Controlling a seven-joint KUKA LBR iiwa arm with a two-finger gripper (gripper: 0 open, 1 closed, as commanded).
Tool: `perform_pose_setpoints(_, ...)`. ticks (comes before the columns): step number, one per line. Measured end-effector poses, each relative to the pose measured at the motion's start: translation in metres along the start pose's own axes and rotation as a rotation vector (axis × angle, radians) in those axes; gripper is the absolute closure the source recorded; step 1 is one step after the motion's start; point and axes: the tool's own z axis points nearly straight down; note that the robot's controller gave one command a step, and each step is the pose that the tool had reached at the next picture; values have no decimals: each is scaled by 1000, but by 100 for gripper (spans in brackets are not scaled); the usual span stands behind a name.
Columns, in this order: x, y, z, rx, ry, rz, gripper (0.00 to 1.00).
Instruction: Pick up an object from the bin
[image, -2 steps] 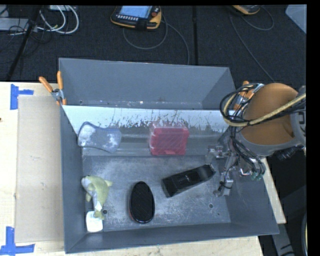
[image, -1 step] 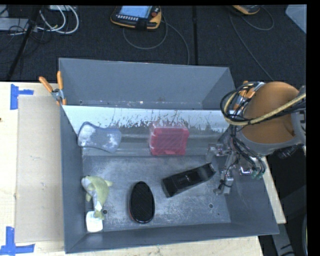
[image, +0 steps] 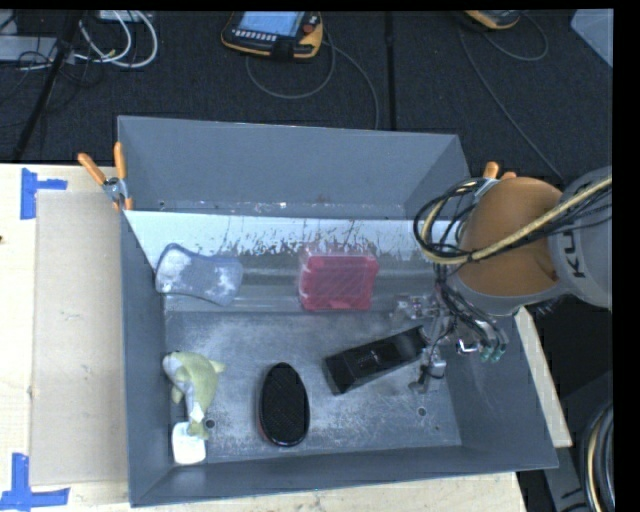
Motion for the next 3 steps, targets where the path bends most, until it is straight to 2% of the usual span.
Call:
perform_pose_setpoints(1,-28,20,34,-1,0,-187,0)
perform_pose_setpoints(2,-28,12,53,-1,2,-411,100)
perform_pose_setpoints(3,-28,12,53,-1,2,-411,100)
